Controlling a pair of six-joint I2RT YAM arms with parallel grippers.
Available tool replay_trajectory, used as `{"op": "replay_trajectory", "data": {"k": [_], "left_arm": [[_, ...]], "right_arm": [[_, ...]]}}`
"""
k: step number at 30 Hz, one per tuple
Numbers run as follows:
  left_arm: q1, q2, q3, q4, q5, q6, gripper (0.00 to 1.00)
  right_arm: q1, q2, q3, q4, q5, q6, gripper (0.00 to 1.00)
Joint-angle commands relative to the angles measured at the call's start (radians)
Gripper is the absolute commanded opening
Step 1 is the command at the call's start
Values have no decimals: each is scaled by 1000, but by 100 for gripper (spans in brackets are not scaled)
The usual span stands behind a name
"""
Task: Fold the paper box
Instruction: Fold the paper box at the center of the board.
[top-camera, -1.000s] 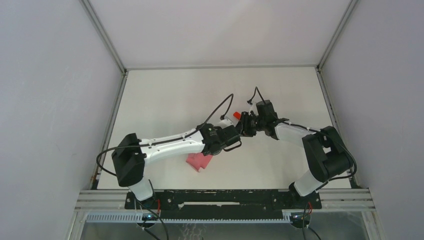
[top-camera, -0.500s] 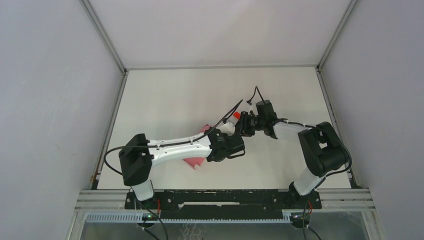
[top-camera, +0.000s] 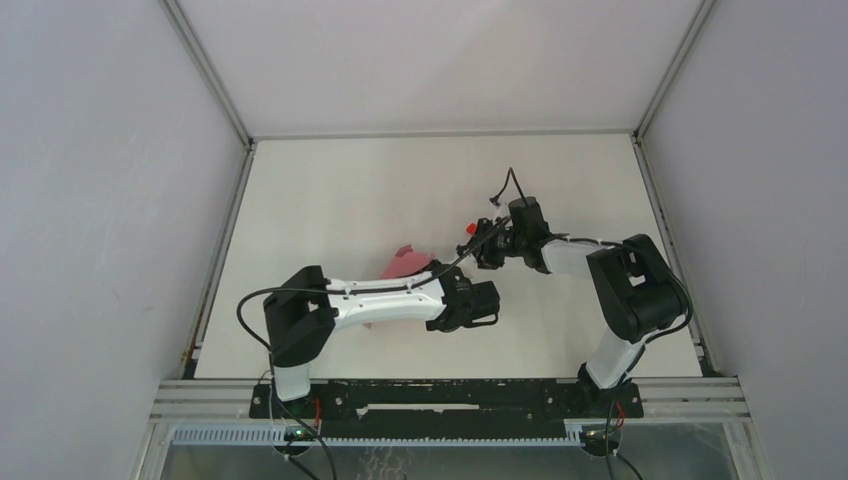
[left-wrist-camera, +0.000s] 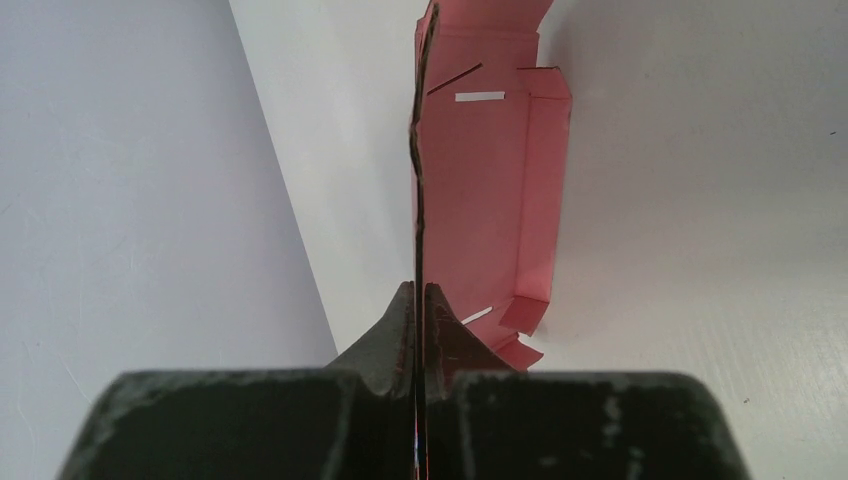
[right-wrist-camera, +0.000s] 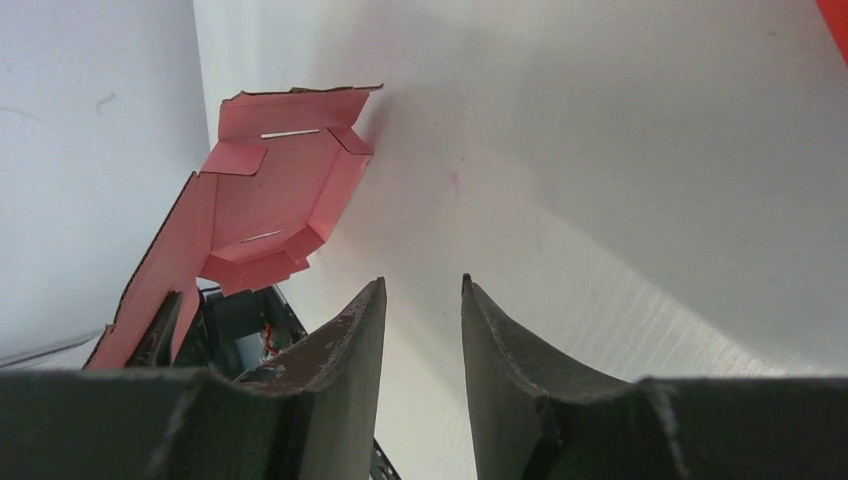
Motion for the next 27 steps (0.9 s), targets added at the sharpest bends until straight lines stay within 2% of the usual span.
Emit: {"op": "replay_trajectory", "data": {"k": [1,17,27], "left_arm": [[-6,-19,-11,23,-8,-46,0],[1,-150,-187,214,73,-65,0],[3,-170,-198,233,88,-69,0]], "right_arm": [[-7,18,56,61,-35,23,42],[19,136,170,69,-88,46,43],[55,229,314,20,-102,54,44]]}}
